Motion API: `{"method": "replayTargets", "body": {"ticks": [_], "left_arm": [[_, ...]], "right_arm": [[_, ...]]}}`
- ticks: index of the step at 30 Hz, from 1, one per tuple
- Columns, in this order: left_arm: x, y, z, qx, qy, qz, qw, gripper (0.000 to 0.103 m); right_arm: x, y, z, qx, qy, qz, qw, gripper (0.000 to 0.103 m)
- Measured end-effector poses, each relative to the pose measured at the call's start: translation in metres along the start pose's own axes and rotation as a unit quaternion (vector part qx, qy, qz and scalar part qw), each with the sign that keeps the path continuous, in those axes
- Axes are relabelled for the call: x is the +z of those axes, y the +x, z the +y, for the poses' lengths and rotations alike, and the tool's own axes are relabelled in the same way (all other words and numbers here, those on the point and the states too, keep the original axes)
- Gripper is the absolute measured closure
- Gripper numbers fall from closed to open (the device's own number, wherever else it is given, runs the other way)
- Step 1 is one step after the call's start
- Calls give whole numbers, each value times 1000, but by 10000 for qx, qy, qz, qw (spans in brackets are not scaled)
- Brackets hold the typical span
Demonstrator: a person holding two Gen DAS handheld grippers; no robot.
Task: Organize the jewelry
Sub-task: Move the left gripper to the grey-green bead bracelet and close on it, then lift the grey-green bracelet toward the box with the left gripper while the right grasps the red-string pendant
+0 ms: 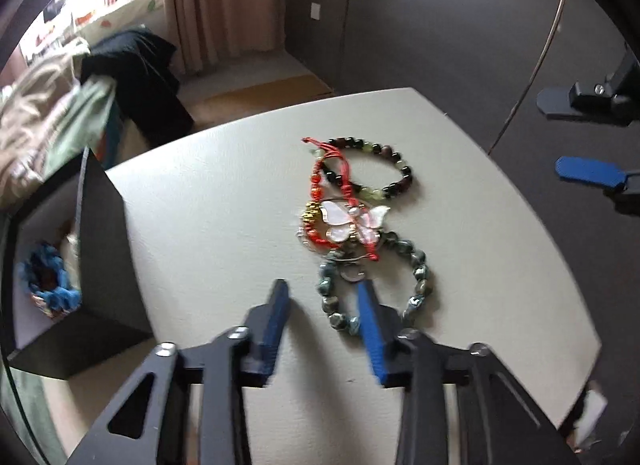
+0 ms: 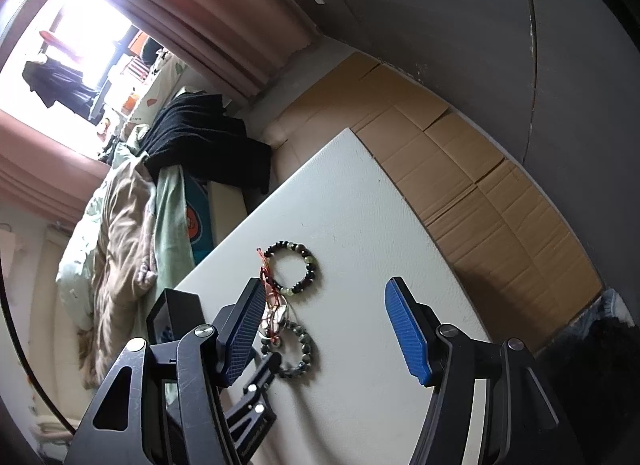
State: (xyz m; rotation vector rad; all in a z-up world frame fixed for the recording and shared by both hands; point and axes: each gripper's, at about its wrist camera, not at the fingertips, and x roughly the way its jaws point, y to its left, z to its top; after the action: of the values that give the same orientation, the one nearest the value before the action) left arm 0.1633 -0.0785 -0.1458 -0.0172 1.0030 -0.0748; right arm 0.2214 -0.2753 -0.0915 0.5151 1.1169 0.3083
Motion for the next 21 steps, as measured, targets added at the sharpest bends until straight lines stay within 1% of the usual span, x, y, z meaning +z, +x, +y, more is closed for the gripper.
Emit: {"method": "replayTargets", "body": {"ticks": [1, 2, 3, 5, 7, 11, 13, 16, 18, 21], "left_arm": [[0, 0, 2, 54, 1, 7, 10000, 91], [1, 0, 4, 6, -38, 33, 10000, 94], [2, 0, 9, -106, -129, 62, 9998, 94], [4, -1, 13, -153, -184, 68, 9997, 94], [5, -8, 15, -211, -179, -28, 9996, 94], [10, -27, 19, -593, -300, -181, 9976, 94], [12, -39, 22, -877, -404, -269, 9950, 94], [15, -56, 25, -1119, -474, -462, 9915, 94], [17, -66, 29, -1208, -542, -580, 9895, 94], [19, -79, 38, -1198, -645, -779, 9876, 94]], "right_arm": [[0, 2, 1, -27, -35, 26, 10000, 40], [-1, 4, 3, -55, -79, 63, 9999, 40], [-2, 7, 5, -79, -135, 107, 9998, 40], [-5, 12, 11, -111, -255, 189, 9994, 40], [-8, 16, 18, -122, -362, 242, 9990, 40], [-12, 23, 27, -149, -504, 309, 9981, 40], [-14, 25, 29, -175, -532, 326, 9979, 40], [-16, 29, 32, -218, -554, 340, 9976, 40], [-18, 31, 34, -240, -568, 344, 9975, 40], [-21, 35, 39, -277, -647, 381, 9968, 40]]}}
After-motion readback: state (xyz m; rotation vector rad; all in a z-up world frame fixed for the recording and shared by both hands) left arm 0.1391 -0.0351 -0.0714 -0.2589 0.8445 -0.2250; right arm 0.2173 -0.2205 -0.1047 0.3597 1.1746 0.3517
